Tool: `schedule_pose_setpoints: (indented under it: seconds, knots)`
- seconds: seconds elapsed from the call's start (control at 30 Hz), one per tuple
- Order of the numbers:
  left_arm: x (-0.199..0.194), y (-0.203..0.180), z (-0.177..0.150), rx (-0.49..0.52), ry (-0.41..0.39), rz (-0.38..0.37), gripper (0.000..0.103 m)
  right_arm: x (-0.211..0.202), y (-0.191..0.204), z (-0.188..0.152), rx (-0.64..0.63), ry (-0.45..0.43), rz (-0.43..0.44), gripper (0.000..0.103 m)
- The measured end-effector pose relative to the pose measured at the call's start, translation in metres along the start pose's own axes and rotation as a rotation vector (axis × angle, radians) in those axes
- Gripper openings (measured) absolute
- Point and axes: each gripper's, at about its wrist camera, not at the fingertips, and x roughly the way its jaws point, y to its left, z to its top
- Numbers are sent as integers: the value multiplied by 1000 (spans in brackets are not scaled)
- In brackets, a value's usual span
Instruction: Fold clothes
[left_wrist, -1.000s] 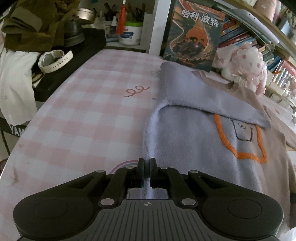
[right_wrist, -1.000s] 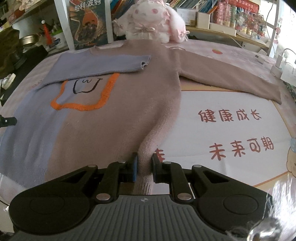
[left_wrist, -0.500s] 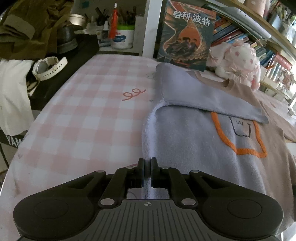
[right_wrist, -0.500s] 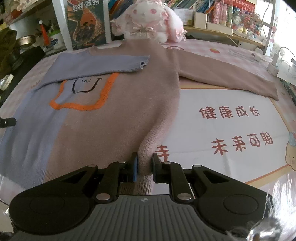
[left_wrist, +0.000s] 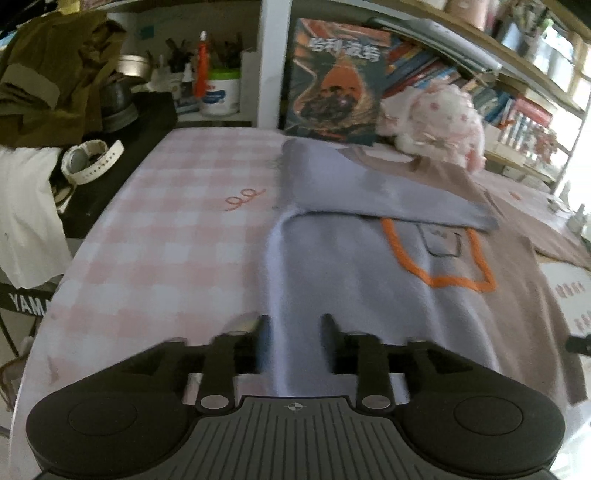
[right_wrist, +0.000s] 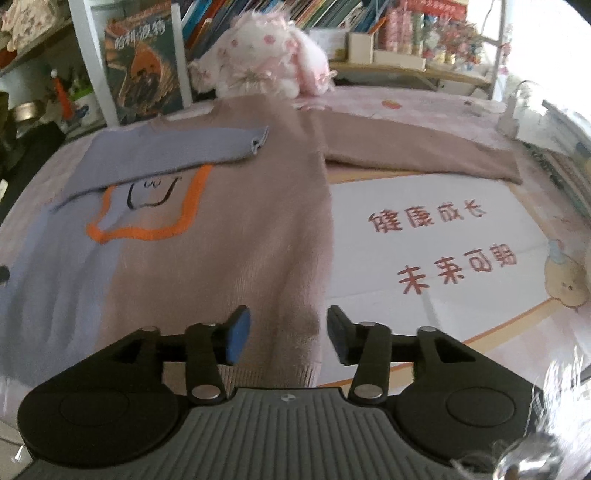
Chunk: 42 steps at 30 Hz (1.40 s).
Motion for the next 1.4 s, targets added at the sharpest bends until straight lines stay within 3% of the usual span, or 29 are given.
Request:
schedule_pose_setpoints:
  seconds: [0.03, 0.23, 0.4, 0.67, 0.83, 1.03, 1.4]
  knots:
    - [-3, -4, -3, 10, -5, -11, 51, -4, 2, -1, -2, -14, -5, 54]
    - [-12, -30, -15, 102, -25, -75, 64, -25, 16, -5, -43, -76, -37, 64]
    - [-12, -46, -21, 168, -30, -124, 66, -36, 23, -12, -86, -81, -66, 67]
    - [-1, -60, -22, 172, 3, -162, 66, -39, 10, -19, -53, -60, -107, 70]
    - [7, -76, -19, 164, 16, -135, 66, -33, -3, -15, -37, -48, -107, 71]
    - [17, -101, -12, 140, 23, -77, 74, -15, -32, 1, -14, -53, -83, 75]
    - [36, -158, -1, 82, 40, 29, 75, 40, -132, 80, 75, -61, -43, 78]
